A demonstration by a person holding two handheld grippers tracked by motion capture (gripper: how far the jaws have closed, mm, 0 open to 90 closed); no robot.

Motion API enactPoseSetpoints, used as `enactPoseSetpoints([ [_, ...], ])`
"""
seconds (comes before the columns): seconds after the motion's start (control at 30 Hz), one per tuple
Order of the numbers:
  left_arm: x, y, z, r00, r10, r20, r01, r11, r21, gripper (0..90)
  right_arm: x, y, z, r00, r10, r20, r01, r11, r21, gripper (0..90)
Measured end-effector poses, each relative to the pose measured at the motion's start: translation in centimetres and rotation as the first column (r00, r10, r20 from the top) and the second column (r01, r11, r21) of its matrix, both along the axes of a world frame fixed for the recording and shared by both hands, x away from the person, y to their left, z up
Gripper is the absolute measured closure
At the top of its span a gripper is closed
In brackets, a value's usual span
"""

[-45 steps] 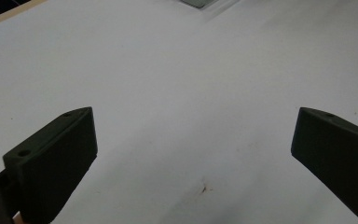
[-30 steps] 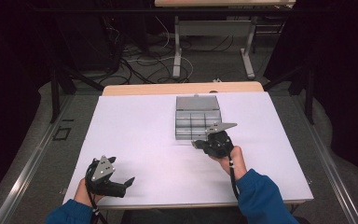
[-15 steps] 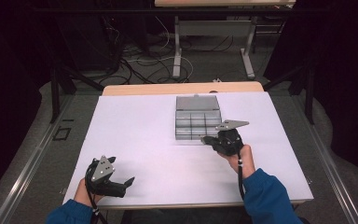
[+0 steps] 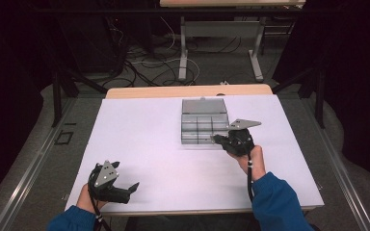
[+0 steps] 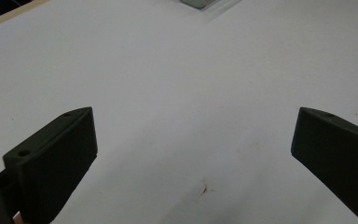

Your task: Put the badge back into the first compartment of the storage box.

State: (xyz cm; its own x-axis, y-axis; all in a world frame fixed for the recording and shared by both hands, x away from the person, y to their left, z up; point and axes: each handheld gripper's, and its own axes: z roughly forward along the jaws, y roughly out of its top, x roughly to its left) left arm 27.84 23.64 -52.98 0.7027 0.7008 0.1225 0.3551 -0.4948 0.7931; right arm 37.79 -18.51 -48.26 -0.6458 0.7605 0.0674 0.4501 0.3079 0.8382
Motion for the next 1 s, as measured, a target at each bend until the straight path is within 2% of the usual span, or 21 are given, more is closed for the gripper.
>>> enactPoseSetpoints([
  [0.3,0.0,0.0,0.0,1.0,-0.003,0.0,0.003,1.0,-0.002,0.5,1.2,0.5,0.5,0.9997,-0.014,0.019,0.015,0.9997,-0.017,88.5],
  [0.37,0.0,0.0,0.0,1.0,-0.001,0.001,0.001,1.0,-0.007,0.5,1.6,1.0,0.8,0.9997,-0.016,0.019,0.016,0.9993,-0.033,88.5],
  [0.57,0.0,0.0,0.0,1.0,-0.003,0.0,0.003,1.0,-0.002,0.5,2.3,1.9,1.2,0.9996,-0.021,0.018,0.022,0.9991,-0.037,88.5],
  [0.63,0.0,0.0,0.0,1.0,-0.001,0.0,0.001,1.0,-0.004,0.5,2.9,2.3,1.3,0.9994,-0.016,0.031,0.017,0.9986,-0.05,88.5],
  [1.0,0.0,0.0,0.0,1.0,-0.003,0.0,0.003,1.0,-0.003,0.5,4.5,3.7,1.2,0.9994,-0.027,0.02,0.028,0.9976,-0.063,88.5],
])
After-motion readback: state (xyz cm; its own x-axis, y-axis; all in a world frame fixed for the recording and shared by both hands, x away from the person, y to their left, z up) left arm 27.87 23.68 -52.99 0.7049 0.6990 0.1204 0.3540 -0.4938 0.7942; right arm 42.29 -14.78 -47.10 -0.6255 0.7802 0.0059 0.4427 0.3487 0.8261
